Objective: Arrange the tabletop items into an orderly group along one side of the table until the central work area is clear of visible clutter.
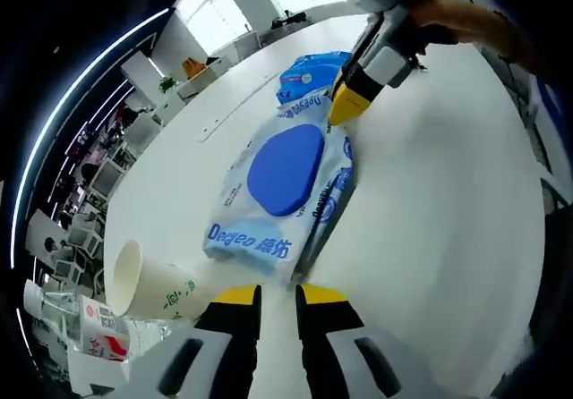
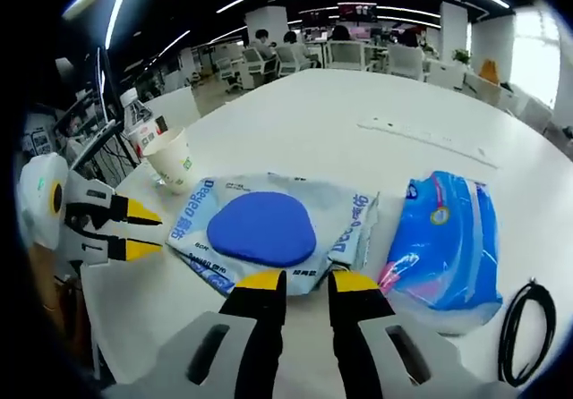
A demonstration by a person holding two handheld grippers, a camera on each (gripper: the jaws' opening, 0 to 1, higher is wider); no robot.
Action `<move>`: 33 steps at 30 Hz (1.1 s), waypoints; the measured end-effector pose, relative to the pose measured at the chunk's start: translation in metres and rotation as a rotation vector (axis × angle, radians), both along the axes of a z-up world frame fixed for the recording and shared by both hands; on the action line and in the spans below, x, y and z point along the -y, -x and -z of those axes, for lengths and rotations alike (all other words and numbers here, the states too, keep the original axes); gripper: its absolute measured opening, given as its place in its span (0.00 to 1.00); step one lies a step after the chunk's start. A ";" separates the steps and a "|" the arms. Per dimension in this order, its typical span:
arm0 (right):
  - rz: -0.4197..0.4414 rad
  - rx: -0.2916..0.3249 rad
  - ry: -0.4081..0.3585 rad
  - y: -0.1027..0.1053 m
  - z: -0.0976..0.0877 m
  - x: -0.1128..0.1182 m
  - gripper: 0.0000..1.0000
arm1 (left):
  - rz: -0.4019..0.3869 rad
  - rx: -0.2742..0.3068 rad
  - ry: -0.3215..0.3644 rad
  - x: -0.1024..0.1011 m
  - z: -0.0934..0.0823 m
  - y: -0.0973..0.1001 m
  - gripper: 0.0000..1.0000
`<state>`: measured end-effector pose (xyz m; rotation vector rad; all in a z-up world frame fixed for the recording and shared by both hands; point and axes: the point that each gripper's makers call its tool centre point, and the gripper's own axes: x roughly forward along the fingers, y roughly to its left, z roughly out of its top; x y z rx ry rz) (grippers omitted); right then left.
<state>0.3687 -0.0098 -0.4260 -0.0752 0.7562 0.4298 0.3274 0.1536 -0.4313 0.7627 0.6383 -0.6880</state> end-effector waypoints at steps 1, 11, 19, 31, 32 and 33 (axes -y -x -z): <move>0.007 0.002 -0.004 -0.001 -0.001 0.001 0.16 | 0.001 -0.005 0.023 0.003 0.000 0.002 0.14; 0.041 -0.025 0.001 -0.008 0.007 0.005 0.09 | -0.055 0.051 0.040 0.009 0.009 -0.016 0.14; 0.025 -0.034 0.003 -0.005 0.009 0.004 0.00 | -0.109 0.123 0.094 0.004 0.003 -0.025 0.07; -0.006 -0.034 -0.001 0.000 0.009 -0.010 0.00 | -0.146 0.162 0.102 -0.011 -0.002 -0.039 0.04; -0.007 -0.034 -0.002 0.000 0.009 -0.010 0.00 | -0.148 0.158 0.109 -0.012 -0.002 -0.039 0.04; -0.007 -0.034 -0.003 0.000 0.009 -0.010 0.00 | -0.154 0.156 0.119 -0.012 -0.002 -0.039 0.04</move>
